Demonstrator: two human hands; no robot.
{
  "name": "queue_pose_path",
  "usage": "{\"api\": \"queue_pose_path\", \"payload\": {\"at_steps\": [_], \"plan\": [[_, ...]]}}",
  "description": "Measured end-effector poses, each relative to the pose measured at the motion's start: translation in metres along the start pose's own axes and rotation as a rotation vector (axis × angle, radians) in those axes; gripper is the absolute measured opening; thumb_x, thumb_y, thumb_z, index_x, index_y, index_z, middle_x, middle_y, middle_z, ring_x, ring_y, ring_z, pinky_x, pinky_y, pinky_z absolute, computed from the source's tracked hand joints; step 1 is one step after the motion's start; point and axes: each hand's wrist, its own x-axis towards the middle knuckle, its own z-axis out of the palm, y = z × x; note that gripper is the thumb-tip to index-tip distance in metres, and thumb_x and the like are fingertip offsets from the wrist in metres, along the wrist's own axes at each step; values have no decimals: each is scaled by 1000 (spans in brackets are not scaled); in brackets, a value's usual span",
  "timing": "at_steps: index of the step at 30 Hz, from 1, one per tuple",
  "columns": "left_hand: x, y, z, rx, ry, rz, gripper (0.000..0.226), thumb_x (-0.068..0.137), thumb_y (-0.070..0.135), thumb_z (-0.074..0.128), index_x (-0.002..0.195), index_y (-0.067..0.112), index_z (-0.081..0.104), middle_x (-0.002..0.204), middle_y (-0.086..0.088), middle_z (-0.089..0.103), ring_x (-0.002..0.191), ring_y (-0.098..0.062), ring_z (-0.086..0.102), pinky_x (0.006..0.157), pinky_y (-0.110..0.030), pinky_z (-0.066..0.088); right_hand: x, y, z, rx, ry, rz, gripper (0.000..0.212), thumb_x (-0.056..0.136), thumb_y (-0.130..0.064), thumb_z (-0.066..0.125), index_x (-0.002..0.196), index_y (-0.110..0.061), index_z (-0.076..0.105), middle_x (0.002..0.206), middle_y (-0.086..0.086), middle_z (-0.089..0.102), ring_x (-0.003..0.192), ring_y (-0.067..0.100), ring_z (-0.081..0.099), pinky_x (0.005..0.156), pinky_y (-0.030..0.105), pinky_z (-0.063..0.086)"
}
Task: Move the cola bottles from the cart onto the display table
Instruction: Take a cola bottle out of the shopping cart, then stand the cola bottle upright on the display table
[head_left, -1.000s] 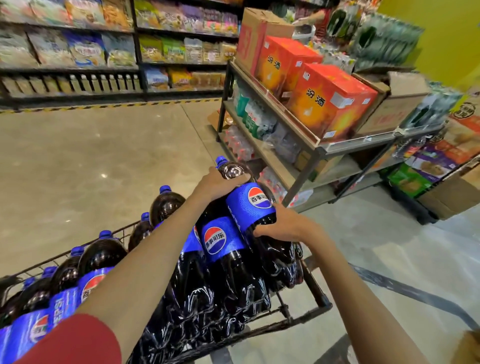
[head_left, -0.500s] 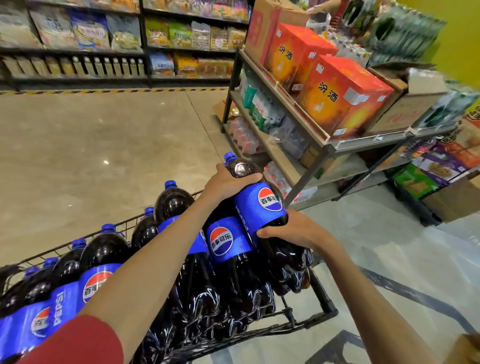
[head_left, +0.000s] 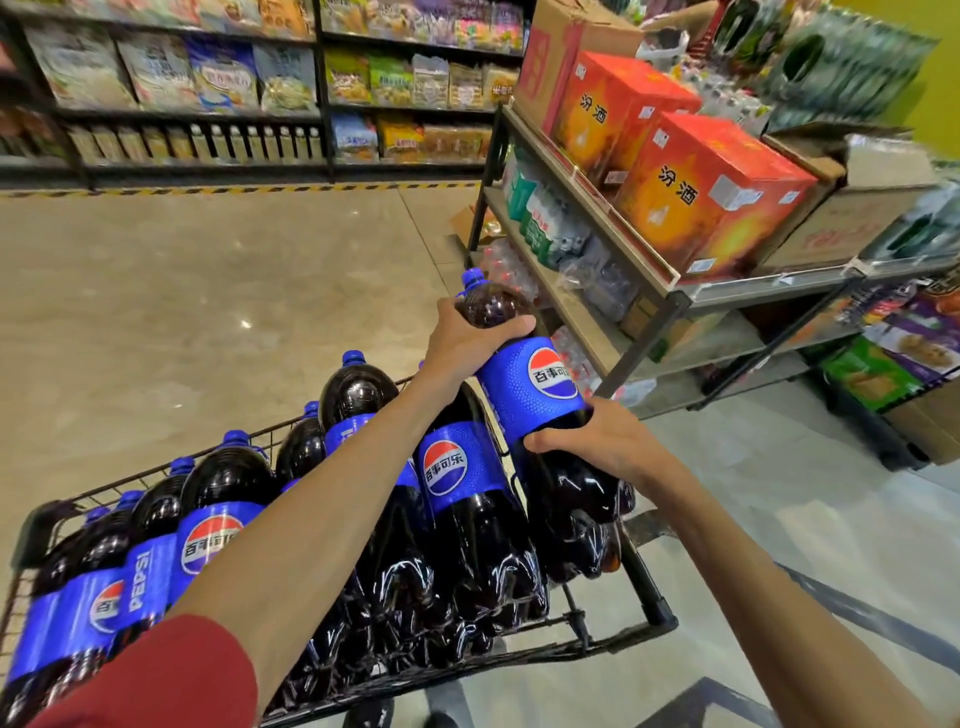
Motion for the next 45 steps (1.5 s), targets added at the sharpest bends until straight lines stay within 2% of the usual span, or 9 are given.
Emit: {"api": "queue_pose_path", "payload": {"at_steps": [6, 10, 15, 19, 25, 30, 36, 41, 45], "plan": [[-23, 30, -2, -158, 41, 102, 85, 70, 34, 92, 132, 21, 35, 119, 0, 60, 99, -17, 70, 82, -38, 62, -10, -10, -22, -28, -40, -186, 28, 70, -35, 90, 80, -35, 64, 65, -26, 67, 65, -11, 62, 67, 15, 50], [-40, 42, -9, -181, 126, 165, 88, 68, 30, 94, 132, 21, 35, 122, -2, 61, 100, -19, 71, 87, -45, 61, -17, -12, -24, -22, -30, -277, 38, 58, -49, 90, 87, -36, 69, 82, -18, 73, 82, 3, 69, 80, 30, 55], [-76, 52, -25, -226, 239, 235, 92, 63, 26, 96, 133, 23, 35, 124, -5, 63, 105, -25, 71, 90, -48, 60, -32, -16, -18, -37, -16, -420, 51, 50, -63, 85, 91, -39, 65, 89, -23, 71, 85, 0, 66, 82, 34, 53], [-117, 55, -49, -247, 359, 345, 99, 47, 32, 97, 127, 26, 39, 129, -8, 63, 107, -24, 71, 89, -47, 60, -45, -25, -2, -6, -90, -551, 50, 57, -50, 92, 96, -35, 66, 91, -22, 71, 81, -10, 63, 70, 21, 48], [-187, 61, -94, -123, 578, 485, 103, 46, 31, 95, 131, 22, 39, 129, -7, 65, 106, -17, 70, 90, -36, 58, -69, -52, 38, 59, -267, -728, 39, 58, -34, 95, 78, -34, 62, 77, -34, 66, 70, -16, 61, 59, 7, 42], [-252, 67, -131, -3, 760, 544, 102, 50, 16, 98, 131, 24, 36, 121, 7, 62, 97, 0, 69, 85, -22, 56, -92, -82, 79, 101, -425, -887, 45, 58, -29, 96, 84, -36, 60, 85, -41, 64, 79, -13, 63, 66, 6, 47], [-328, 50, -177, 76, 976, 591, 110, 47, 27, 98, 137, 15, 35, 132, -3, 61, 113, -16, 67, 100, -45, 55, -130, -106, 145, 121, -549, -972, 74, 43, -56, 91, 101, -45, 47, 113, -19, 61, 102, -4, 61, 83, 21, 51], [-394, 24, -207, 165, 1141, 529, 110, 47, 27, 99, 136, 23, 35, 130, 4, 61, 115, -13, 66, 99, -46, 54, -173, -116, 204, 165, -692, -1043, 66, 57, -18, 98, 100, -38, 52, 98, -28, 66, 91, -14, 61, 73, 5, 45], [-446, -4, -225, 216, 1262, 482, 110, 50, 21, 99, 139, 25, 34, 129, 10, 58, 113, -5, 64, 96, -39, 56, -209, -117, 251, 151, -825, -1062, 72, 56, -18, 98, 109, -35, 52, 105, -20, 67, 94, -13, 62, 72, 5, 46]]}}
